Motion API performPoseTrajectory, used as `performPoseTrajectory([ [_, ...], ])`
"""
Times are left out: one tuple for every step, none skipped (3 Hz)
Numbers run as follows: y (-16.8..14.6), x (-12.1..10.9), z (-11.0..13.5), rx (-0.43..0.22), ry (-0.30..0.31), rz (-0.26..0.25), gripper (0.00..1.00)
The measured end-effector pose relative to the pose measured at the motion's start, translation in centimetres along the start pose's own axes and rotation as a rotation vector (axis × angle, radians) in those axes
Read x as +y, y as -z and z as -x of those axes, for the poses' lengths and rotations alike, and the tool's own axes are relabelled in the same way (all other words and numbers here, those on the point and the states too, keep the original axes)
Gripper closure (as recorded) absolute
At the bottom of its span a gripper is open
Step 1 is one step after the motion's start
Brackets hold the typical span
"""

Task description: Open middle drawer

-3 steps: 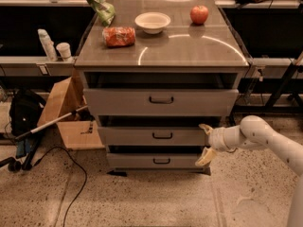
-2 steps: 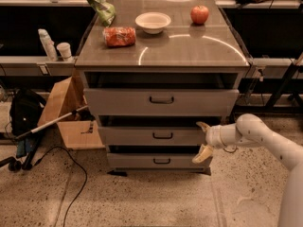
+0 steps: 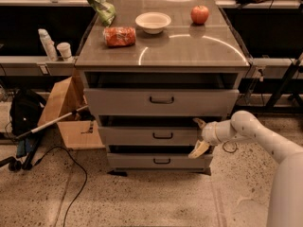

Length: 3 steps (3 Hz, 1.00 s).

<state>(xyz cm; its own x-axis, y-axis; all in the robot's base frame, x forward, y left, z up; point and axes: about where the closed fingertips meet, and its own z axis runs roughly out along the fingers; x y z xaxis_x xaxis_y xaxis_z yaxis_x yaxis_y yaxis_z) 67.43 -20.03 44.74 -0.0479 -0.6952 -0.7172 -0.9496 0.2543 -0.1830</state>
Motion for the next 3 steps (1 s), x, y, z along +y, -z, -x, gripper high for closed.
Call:
performPoseTrajectory([
  [-1.06,-0.07,-0.79,0.023,-0.026,0.027,0.00],
  [-1.13,-0.08,-0.84,0.024,-0.027,0.028,0.04],
  [-1.13,-0.08,-0.84,0.024,-0.027,0.028,0.27],
])
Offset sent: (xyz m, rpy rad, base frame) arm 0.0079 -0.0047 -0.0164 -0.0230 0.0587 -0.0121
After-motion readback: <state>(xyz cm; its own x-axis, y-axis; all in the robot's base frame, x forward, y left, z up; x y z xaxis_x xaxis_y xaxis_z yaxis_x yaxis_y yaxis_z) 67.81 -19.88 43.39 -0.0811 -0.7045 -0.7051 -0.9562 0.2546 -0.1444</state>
